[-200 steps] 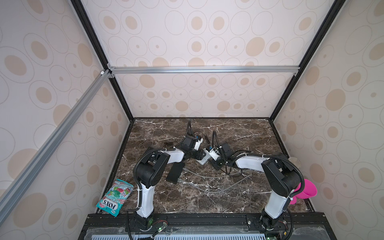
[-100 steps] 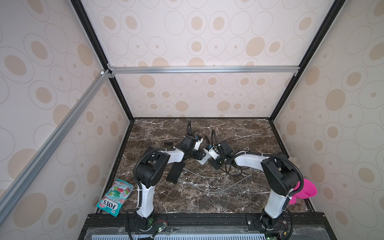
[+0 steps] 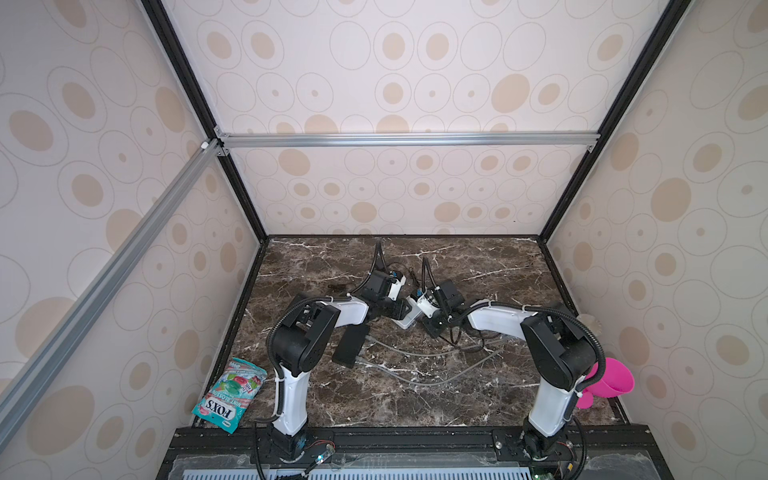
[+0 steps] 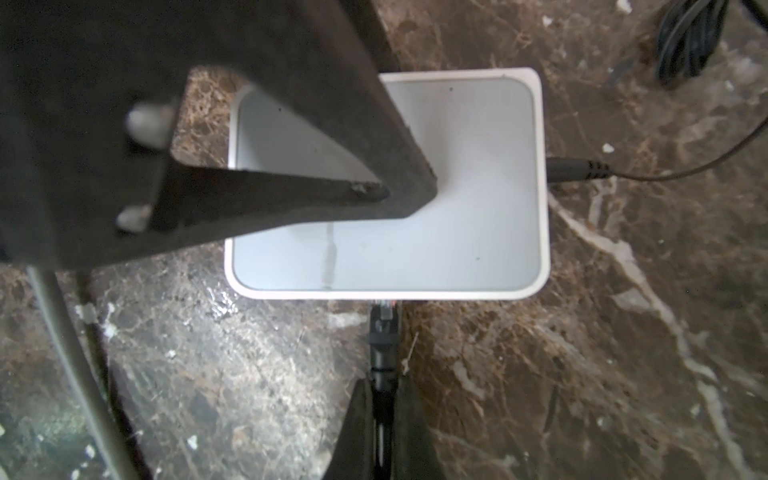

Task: Insert the plug into the switch port
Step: 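Push the RJ45 plug into a white router port while left holds the router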

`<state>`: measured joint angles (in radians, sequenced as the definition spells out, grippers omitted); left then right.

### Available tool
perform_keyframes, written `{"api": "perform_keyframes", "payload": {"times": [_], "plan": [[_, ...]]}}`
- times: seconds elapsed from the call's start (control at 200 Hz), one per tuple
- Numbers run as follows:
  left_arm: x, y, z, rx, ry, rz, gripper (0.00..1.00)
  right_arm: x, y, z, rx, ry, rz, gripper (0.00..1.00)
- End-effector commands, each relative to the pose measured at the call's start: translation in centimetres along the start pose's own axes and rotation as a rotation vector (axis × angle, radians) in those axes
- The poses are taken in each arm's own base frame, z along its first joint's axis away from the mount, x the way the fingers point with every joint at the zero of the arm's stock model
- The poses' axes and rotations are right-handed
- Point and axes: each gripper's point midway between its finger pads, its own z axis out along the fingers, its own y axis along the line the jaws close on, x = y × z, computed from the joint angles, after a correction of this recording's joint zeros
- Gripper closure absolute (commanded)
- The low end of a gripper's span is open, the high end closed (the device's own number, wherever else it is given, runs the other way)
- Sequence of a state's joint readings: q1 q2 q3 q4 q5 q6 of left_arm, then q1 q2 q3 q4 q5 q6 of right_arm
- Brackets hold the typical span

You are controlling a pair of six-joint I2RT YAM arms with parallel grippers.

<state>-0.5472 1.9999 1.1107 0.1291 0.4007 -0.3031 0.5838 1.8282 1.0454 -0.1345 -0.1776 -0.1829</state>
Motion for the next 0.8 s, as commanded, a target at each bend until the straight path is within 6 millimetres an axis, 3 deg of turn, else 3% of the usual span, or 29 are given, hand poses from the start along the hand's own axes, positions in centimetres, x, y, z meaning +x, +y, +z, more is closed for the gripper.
{"api": "perform_keyframes", "payload": {"times": [0.0,0.115,0.35,0.54,0.645,0.795], "plan": [[17.1,-4.5,0.8,0.126,0.550,-0.062,0.52,-17.1,2.0,-6.7,-0.036,-0.616,-0.183,1.00],[17.1,-4.5,0.8,0.127,0.551,-0.061,0.52,-15.2,2.3,-5.1,-0.071,-0.602,-0.129,1.00],[16.9,-4.7,0.9,0.131,0.544,-0.059,0.53,-14.7,2.0,-5.7,-0.043,-0.585,-0.141,1.00],[16.2,-4.8,0.9,0.130,0.527,-0.054,0.50,-13.2,1.9,-5.5,-0.018,-0.533,-0.174,1.00],[15.3,-4.3,1.0,0.132,0.511,-0.080,0.47,-11.5,2.4,-5.6,-0.036,-0.475,-0.184,1.00],[11.9,-2.6,1.0,0.115,0.437,-0.101,0.47,-8.9,2.7,-6.0,-0.029,-0.440,-0.177,1.00]]}}
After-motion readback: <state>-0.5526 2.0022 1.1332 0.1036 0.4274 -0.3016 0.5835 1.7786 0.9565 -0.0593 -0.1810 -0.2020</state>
